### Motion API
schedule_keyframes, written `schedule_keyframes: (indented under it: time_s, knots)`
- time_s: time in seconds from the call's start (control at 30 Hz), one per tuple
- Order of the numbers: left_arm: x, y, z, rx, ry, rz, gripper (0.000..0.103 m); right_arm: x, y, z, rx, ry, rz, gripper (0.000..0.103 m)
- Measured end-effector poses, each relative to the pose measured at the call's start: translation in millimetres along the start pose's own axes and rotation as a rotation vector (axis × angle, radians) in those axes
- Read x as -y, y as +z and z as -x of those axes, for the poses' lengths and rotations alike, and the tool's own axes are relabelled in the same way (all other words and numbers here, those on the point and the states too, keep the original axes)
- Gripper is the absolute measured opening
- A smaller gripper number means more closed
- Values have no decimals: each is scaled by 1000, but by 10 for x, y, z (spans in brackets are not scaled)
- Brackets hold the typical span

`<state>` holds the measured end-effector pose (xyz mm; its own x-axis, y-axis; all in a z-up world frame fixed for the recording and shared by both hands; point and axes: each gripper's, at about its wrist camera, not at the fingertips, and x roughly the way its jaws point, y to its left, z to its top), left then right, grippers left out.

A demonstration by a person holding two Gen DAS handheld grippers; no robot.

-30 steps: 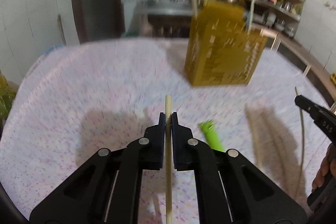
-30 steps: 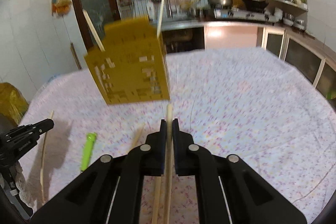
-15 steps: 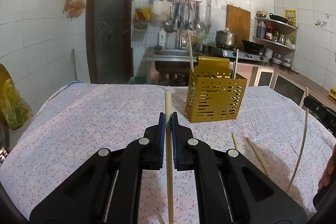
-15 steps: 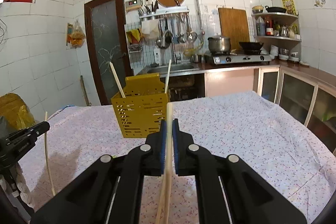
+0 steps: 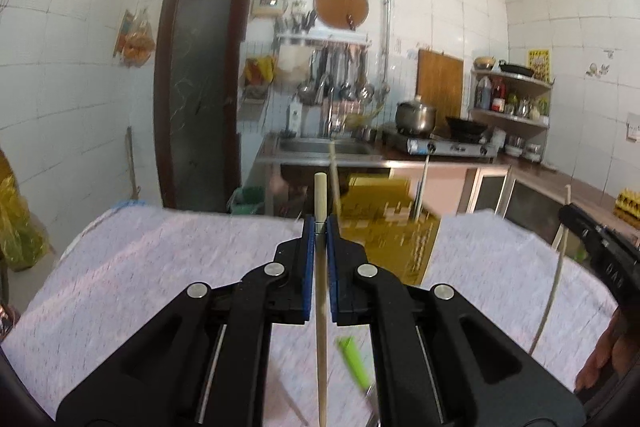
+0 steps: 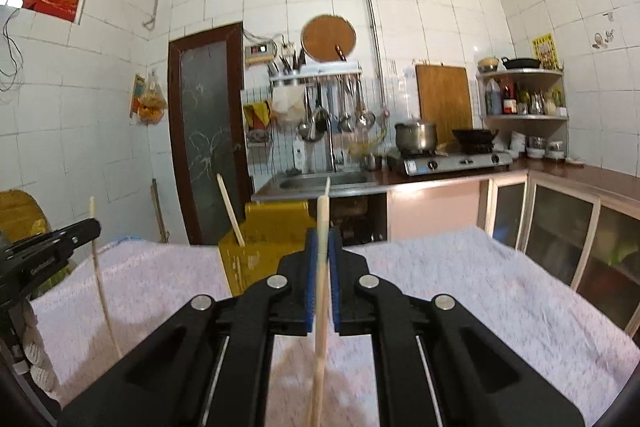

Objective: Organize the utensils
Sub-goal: 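Raise both chopsticks and lower them into the yellow holder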

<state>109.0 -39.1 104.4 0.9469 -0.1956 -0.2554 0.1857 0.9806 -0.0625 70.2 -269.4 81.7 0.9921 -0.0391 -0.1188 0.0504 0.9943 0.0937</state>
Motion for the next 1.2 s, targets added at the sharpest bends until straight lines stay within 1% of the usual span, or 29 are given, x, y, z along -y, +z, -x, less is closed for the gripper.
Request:
schedule_keyframes:
  time_s: [0.1,0.2,0.3,0.4,0.5,0.57,0.67,0.77,0.9,1.0,1.1,1.17,1.2]
  knots:
    - [119,312,-133,40,-20,-8,5,5,261,-167,46,40,-13,6]
    - [237,637,-291,96,-33,-20,5,15,529,-367,90,52,-11,6]
    - [324,965,-534,152,-45,-9,5,15,749,-572,126,78,-29,6]
    - [359,1186,-807,184,-55,23,5,10,955,-855,151,82,-41,6]
    - [430,1306,-1129,222,-34,15,5,-35,1107,-1147,170,82,-42,6]
    - [466,1350,-1356,221,-29,15,5,-94,1142,-1299,186,72,-24,6]
    - [475,1336,-1769,198,-17,30,5,-165,1167,-1532,198,72,-8,6]
    - [434,1204,-2104,165,-2,48,5,-215,1047,-1742,194,58,18,6]
    - [389,904,-2425,105,17,42,5,-190,763,-2036,117,64,22,6]
    - [351,716,-2491,74,26,26,5,-159,568,-2131,61,62,17,6]
    - [321,655,-2456,50,27,14,5,-91,422,-2185,-8,50,17,6]
    - [308,657,-2347,57,39,8,5,-49,381,-2114,3,32,12,6]
    - [303,679,-2301,52,41,4,5,-10,395,-2080,-2,35,-17,6]
